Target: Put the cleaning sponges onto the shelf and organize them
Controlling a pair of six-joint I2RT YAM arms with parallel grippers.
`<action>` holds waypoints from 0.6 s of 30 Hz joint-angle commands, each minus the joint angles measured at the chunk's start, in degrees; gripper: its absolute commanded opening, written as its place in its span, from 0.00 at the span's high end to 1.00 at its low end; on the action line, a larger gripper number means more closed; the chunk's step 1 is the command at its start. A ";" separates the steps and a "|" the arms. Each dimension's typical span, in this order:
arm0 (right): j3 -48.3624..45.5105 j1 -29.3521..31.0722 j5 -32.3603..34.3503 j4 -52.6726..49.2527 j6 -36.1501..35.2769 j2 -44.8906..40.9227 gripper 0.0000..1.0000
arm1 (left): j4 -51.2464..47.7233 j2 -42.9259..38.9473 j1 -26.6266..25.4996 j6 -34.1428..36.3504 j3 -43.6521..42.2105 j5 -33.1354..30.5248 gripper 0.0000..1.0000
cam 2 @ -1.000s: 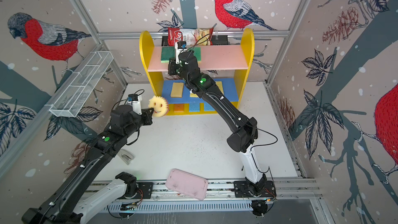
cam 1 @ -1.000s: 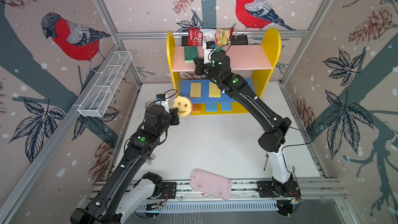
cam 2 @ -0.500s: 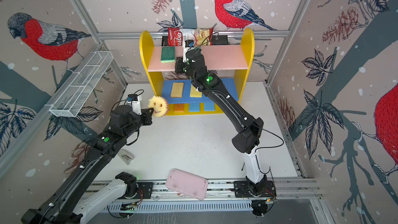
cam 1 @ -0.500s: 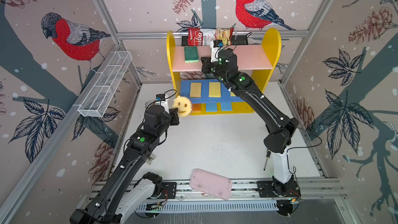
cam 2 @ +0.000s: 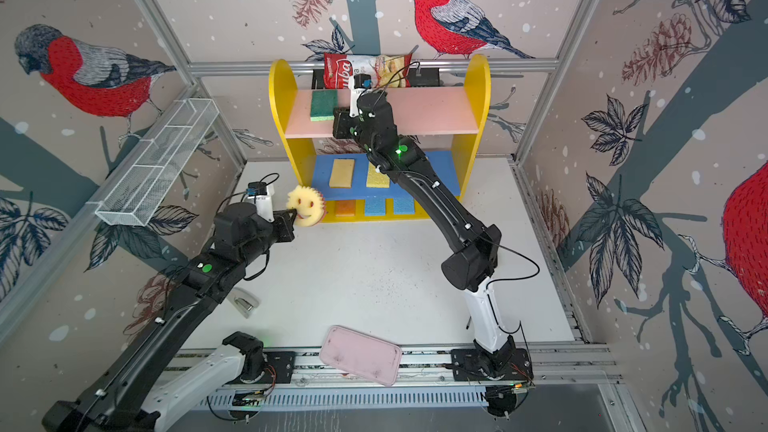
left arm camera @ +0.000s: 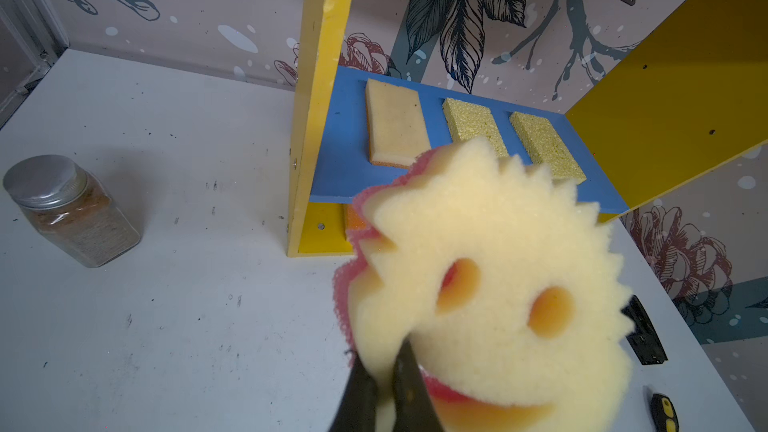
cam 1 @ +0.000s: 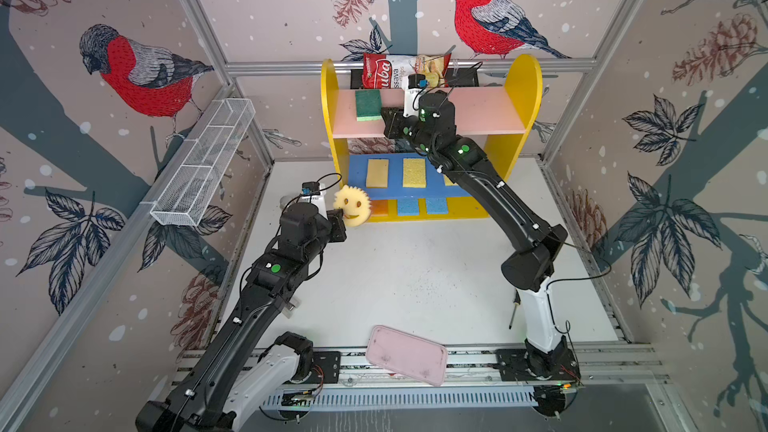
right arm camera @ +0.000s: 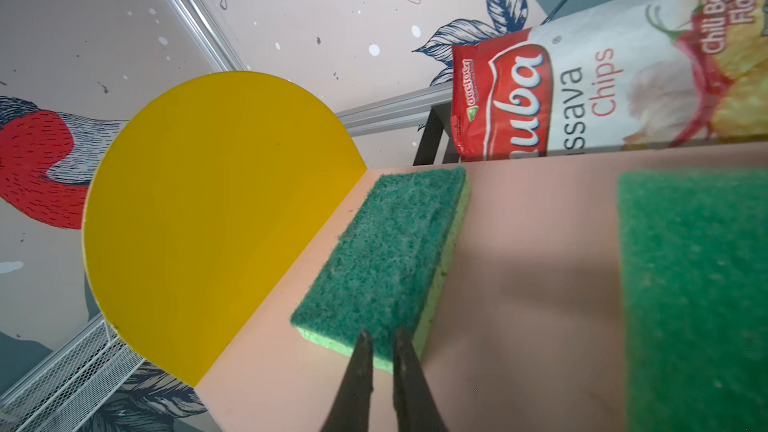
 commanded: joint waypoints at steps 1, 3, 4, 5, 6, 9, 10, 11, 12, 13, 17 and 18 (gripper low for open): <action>0.80 0.42 -1.85 -1.40 1.31 1.11 0.87 | 1.23 -0.14 0.01 0.37 0.43 0.07 0.91; 0.80 0.55 -1.92 -1.13 1.56 1.21 0.87 | 1.22 -0.05 -0.05 0.42 0.54 0.05 0.91; 0.80 0.59 -2.03 -1.03 1.63 1.21 0.86 | 1.20 0.08 -0.03 0.41 0.61 0.22 0.91; 0.80 0.61 -2.10 -1.04 1.68 1.21 0.87 | 1.33 0.19 0.02 0.38 0.55 0.29 0.91; 0.81 0.76 -2.22 -1.03 1.62 1.21 0.87 | 1.38 0.29 0.01 0.42 0.58 0.39 0.91; 0.80 0.73 -1.71 -1.36 1.24 1.03 0.87 | 1.55 0.73 0.01 0.36 0.80 0.73 0.91; 0.80 0.77 -0.96 -1.67 0.93 0.75 0.87 | 1.53 0.82 0.01 0.29 0.89 0.82 0.91; 0.78 0.75 0.15 -2.06 0.25 0.40 0.87 | 1.58 0.83 -0.03 0.29 0.93 0.90 0.91; 0.80 0.67 1.70 -2.53 -0.41 -0.03 0.87 | 1.49 0.89 -0.03 0.29 1.00 0.91 0.91; 0.80 0.61 3.00 -2.98 -0.83 -0.49 0.87 | 1.46 0.82 0.01 0.29 1.03 0.93 0.91; 0.67 0.80 9.65 -5.44 -2.32 -2.19 0.87 | 0.89 1.00 -0.01 0.46 1.38 0.66 0.91; 0.69 1.04 11.42 -5.92 -2.85 -2.46 0.87 | 0.70 1.13 0.01 0.53 1.55 0.68 0.91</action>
